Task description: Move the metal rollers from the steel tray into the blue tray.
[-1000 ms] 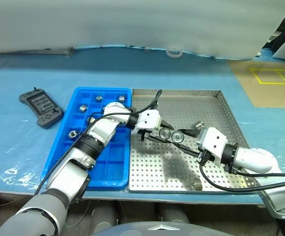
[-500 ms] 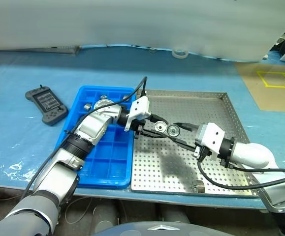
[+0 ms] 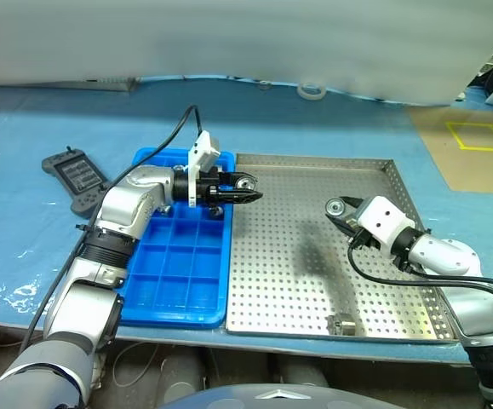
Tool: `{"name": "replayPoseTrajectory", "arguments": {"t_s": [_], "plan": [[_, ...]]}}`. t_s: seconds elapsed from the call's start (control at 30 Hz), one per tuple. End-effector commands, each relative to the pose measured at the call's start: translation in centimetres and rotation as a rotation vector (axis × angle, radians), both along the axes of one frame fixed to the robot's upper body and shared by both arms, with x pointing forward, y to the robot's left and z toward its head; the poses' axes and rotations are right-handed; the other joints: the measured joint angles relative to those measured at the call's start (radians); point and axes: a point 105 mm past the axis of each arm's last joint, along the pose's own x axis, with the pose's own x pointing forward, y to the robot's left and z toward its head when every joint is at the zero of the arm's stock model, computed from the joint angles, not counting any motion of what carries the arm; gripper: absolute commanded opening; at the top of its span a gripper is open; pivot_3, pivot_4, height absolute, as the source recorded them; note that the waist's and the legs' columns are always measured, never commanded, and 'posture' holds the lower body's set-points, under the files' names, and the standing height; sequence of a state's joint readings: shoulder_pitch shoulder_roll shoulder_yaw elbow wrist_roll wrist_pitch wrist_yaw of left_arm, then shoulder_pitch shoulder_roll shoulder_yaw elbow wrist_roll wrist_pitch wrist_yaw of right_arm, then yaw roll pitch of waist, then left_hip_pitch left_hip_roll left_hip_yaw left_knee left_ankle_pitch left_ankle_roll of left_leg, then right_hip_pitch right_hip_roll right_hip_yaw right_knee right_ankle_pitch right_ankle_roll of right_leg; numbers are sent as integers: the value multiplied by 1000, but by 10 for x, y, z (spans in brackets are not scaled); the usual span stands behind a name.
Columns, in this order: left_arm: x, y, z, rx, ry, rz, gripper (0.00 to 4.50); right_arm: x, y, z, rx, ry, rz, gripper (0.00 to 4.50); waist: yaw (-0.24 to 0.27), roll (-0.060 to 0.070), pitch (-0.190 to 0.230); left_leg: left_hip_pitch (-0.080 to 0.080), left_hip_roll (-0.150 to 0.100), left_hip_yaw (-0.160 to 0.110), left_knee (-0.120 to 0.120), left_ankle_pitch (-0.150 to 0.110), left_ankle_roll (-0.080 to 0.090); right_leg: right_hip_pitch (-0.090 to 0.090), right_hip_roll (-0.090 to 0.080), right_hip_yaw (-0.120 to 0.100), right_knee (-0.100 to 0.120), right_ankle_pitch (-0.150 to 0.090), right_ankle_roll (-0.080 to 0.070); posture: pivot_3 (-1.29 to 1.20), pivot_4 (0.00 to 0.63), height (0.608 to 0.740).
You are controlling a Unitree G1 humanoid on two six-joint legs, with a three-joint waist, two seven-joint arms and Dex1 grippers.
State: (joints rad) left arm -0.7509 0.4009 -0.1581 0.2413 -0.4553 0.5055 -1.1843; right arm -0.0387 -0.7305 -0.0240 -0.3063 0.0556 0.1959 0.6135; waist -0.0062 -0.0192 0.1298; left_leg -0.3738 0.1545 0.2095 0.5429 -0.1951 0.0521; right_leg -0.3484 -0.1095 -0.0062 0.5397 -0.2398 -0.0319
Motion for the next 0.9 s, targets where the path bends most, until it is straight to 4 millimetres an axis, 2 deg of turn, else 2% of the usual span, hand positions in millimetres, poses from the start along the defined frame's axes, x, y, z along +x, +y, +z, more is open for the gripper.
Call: {"name": "replayPoseTrajectory", "arguments": {"t_s": [0.03, 0.1, 0.23, 0.4, 0.53, 0.67, 0.9], "plan": [[6, 3, 31, -75, -84, 59, 1839, 3, 5, 26, 97, -69, -16, 1718, -3, 0, 0, 0, 0, 0, 0, 0, 0, 0, 0, 0, 0, 0, 0, -238, 150, 740], [9, 5, 37, -118, -80, 114, 1839, 5, 8, 31, 151, -68, -26, 1718, -5, 0, 0, 0, 0, 0, 1, 0, 0, 0, 0, 0, 0, 0, 0, -236, 150, 740], [-5, 16, 37, -89, -141, 168, 1839, 5, 21, 28, 182, -42, 2, 1718, -6, 0, 0, 0, 0, 0, 1, 0, 0, 0, 0, 0, 1, 0, 0, -219, 150, 740], [-21, 53, 46, -1, -239, 267, 1839, 10, 32, 20, 168, -10, 62, 1718, -6, 0, 0, -1, 1, 0, -1, 1, -1, -1, 1, -1, 0, 0, 0, -146, 150, 740], [-23, 83, 42, 88, -270, 378, 1839, 17, 43, 21, 187, -15, 112, 1718, 4, 0, 1, 0, 1, -1, -1, 0, -6, -1, 1, -2, 1, 0, 0, -61, 150, 740], [-23, 113, 19, 148, -265, 557, 1839, 35, 54, 19, 205, -38, 132, 1718, 22, 0, 1, 2, 1, -1, -1, 0, -8, 0, 1, -1, 1, 0, 0, 10, 150, 740], [-40, 120, -10, 140, -215, 632, 1839, 56, 60, 10, 214, -35, 117, 1718, 66, -4, 2, 0, 1, -3, -2, 4, -13, -1, 1, -4, 3, 0, 0, 93, 150, 740]]}}
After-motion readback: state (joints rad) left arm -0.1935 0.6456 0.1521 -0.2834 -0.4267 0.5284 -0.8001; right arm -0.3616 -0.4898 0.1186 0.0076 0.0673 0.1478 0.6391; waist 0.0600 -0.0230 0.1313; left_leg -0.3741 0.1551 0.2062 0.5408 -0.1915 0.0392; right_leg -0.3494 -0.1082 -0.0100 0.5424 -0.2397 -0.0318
